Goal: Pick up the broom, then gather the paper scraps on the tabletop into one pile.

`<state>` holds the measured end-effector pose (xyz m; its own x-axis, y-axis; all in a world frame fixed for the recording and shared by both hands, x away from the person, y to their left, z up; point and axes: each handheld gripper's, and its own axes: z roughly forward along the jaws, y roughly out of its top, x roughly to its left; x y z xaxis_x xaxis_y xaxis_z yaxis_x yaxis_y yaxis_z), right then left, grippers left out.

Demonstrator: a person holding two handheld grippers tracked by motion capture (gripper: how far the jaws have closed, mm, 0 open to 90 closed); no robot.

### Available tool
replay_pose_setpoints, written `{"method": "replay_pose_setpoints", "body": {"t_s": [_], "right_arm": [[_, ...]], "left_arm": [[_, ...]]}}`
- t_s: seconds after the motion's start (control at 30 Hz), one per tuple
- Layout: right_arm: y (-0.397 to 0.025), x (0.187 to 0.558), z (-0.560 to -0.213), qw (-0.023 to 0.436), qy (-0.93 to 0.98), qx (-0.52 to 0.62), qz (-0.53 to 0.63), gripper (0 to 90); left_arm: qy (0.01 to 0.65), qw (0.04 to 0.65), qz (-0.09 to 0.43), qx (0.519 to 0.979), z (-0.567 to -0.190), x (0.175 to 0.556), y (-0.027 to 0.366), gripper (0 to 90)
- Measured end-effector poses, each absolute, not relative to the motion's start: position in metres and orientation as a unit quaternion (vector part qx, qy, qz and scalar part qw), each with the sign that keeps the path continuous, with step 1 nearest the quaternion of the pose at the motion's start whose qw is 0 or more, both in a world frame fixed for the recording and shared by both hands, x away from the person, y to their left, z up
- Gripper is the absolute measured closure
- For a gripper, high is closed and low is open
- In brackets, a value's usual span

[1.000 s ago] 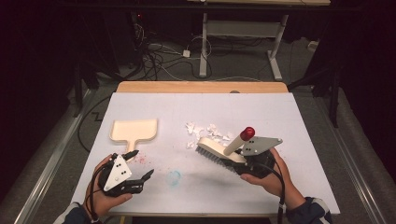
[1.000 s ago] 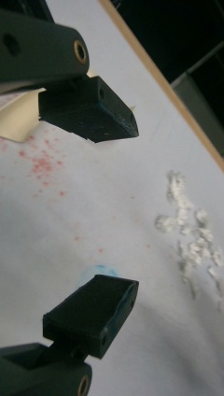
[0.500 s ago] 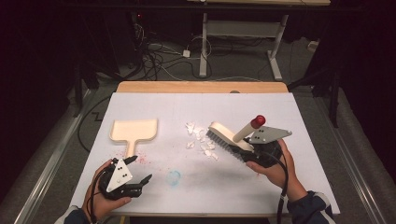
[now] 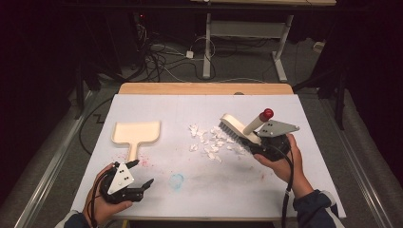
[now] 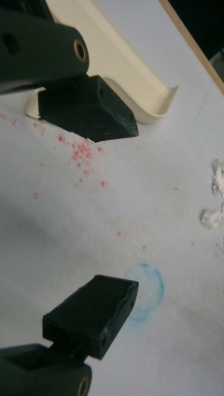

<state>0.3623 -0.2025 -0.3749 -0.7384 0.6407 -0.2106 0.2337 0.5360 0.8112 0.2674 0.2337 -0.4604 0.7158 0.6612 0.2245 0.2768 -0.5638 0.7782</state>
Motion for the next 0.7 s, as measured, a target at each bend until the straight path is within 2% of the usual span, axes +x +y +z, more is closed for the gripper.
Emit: {"method": "replay_pose_setpoints", "body": {"t_s": [0.43,0.7], "right_arm": [[-0.193,0.415,-0.392,0.292,0.849,0.287,0.335,67.4],[-0.171,0.457,-0.403,0.315,0.861,0.28,0.286,67.4]], "left_arm": [[0.273,0.372,0.246,0.852,-0.462,0.268,0.231,21.9],[0.272,0.367,0.241,0.856,-0.465,0.268,0.23,21.9]]}}
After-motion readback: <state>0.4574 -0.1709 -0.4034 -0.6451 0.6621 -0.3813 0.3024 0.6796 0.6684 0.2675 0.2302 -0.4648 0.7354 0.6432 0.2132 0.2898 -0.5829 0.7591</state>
